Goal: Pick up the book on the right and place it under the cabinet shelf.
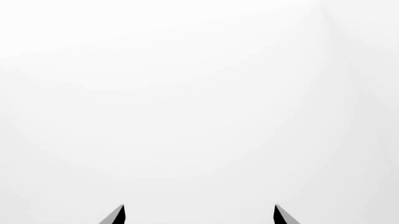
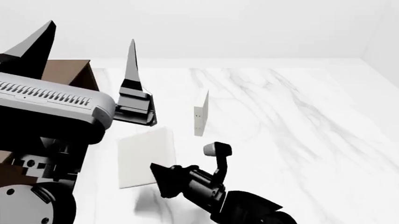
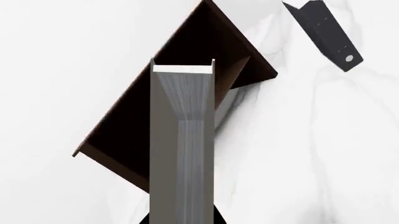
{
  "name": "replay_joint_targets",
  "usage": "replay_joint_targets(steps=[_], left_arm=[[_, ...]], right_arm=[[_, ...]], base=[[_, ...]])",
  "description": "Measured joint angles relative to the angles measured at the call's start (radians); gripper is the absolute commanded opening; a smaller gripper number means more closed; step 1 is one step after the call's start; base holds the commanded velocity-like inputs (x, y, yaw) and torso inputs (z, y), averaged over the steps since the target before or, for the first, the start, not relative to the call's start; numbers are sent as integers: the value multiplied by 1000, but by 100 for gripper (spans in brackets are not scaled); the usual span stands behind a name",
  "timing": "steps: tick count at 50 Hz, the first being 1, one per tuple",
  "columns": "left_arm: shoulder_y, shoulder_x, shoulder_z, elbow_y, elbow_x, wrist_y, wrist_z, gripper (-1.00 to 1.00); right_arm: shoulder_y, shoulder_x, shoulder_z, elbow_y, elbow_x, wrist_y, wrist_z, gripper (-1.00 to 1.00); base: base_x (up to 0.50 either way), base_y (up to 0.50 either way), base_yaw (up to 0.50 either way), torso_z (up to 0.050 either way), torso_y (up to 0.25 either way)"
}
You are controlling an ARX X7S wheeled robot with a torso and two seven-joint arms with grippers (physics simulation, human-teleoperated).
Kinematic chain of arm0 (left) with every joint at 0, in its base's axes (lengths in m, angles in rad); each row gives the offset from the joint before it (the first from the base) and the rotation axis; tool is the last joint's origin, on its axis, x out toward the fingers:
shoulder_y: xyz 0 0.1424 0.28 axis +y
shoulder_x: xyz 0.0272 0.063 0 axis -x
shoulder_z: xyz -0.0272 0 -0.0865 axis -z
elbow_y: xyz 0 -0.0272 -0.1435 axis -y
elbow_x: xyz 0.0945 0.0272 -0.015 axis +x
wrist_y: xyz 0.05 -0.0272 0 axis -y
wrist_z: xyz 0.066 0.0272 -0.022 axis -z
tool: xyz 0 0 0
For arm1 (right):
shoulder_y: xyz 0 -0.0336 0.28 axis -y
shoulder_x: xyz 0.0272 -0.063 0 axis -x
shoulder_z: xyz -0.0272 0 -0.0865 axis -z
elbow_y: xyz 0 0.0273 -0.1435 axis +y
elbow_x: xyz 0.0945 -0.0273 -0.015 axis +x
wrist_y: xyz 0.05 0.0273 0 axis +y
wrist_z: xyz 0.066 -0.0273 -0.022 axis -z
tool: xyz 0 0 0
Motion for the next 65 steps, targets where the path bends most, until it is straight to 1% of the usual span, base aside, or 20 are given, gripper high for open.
replay_joint_targets(steps=[9,20,30,39,44,49,54,65], left_arm=[[19,-8,26,-19,11,42,-1,100],[38,-12,49,-38,18,81,-6,100],[49,-16,70,-52,18,107,-16,100],[60,-23,81,-60,18,126,-25,100],[65,-27,85,-64,17,135,-30,100],[71,-32,88,-66,16,145,-33,100],[78,-38,91,-70,16,156,-36,100],[89,-47,96,-79,17,177,-41,100]], right_arm=[[27,-29,-129,137,137,-174,57,-100],[98,-43,-359,279,346,-389,80,-100],[203,-49,-651,406,601,-603,42,-100],[319,-53,-973,486,908,-802,-27,-100],[364,-54,-1101,517,1053,-882,-51,-100],[391,-54,-1179,551,1166,-935,-64,-100],[403,-53,-1226,578,1244,-968,-70,-100],[401,-53,-1275,618,1321,-988,-75,-100]], base=[[0,0,0,0,1],[0,0,0,1,1],[0,0,0,0,2],[0,0,0,0,0],[0,0,0,0,2],[0,0,0,0,2],[0,0,0,0,0],[0,0,0,0,1]])
